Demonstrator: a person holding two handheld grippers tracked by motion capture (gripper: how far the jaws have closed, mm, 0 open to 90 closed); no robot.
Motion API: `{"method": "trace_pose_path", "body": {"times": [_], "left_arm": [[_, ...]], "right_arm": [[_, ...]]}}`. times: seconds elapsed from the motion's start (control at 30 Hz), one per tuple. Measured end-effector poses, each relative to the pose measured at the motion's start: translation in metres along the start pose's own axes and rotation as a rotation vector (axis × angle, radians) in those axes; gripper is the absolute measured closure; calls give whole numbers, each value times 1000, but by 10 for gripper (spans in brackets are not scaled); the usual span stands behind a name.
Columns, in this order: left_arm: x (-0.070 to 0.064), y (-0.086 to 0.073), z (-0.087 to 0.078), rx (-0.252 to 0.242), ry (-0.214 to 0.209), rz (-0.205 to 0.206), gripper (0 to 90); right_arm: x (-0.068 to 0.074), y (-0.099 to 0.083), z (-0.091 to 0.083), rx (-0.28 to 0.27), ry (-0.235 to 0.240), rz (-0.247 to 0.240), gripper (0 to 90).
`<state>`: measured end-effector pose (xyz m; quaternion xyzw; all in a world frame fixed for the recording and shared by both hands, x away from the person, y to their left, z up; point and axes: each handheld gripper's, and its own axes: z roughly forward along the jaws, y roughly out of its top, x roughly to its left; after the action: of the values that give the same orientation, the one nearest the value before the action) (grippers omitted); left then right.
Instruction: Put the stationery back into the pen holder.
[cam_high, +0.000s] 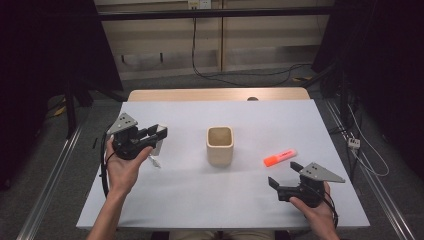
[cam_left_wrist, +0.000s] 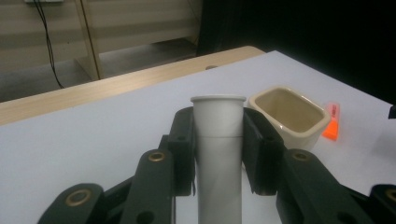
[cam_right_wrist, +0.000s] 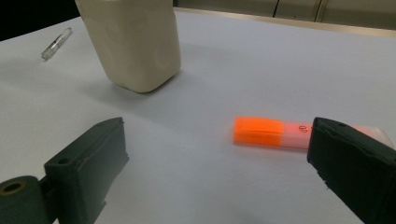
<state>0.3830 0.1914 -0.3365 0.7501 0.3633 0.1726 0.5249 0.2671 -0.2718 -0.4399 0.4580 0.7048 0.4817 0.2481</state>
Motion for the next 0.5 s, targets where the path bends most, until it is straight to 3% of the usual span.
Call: {"method": "trace_pose_path", "body": {"times": [0.5], "left_arm": [[-26, 22, 15, -37, -72, 34, 677]], "right_arm": [[1, 0, 0, 0, 1, -7, 45]]}}
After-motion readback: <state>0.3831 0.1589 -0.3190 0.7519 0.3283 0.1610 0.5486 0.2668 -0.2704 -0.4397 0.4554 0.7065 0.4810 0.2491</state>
